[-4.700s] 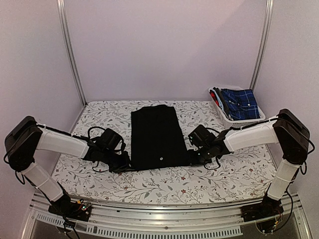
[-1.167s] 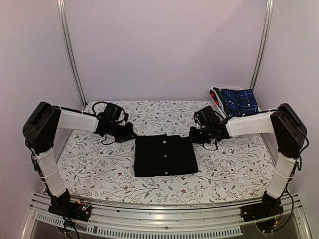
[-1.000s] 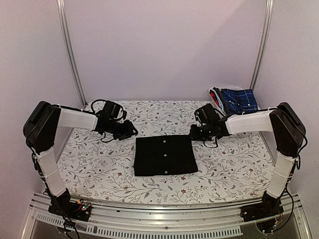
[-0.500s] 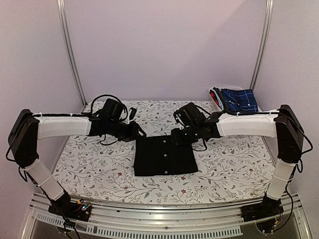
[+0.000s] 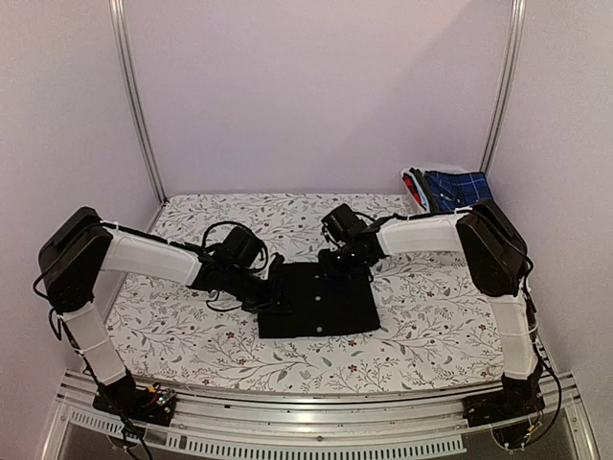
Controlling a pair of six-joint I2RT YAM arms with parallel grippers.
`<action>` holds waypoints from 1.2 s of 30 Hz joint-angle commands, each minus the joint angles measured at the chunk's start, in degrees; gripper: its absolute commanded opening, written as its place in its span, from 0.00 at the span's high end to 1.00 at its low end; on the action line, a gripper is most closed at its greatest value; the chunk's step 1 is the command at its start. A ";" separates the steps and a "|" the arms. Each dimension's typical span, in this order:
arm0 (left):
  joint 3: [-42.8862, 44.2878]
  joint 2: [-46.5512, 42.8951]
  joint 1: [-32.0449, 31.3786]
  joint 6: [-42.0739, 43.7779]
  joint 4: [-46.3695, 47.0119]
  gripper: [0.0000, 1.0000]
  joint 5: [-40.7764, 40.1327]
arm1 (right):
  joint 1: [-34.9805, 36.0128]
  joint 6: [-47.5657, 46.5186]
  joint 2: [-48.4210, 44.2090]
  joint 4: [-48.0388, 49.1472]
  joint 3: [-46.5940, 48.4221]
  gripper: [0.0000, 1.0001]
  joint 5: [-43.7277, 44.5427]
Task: Fold and stack the long sleeve shirts
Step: Adjust the square-folded shirt at the center of the board.
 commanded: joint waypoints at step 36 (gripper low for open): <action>-2.79 4.37 0.12 -0.82 0.54 0.92 -1.83 | 11.39 11.46 -23.08 -2.44 -32.20 0.79 0.16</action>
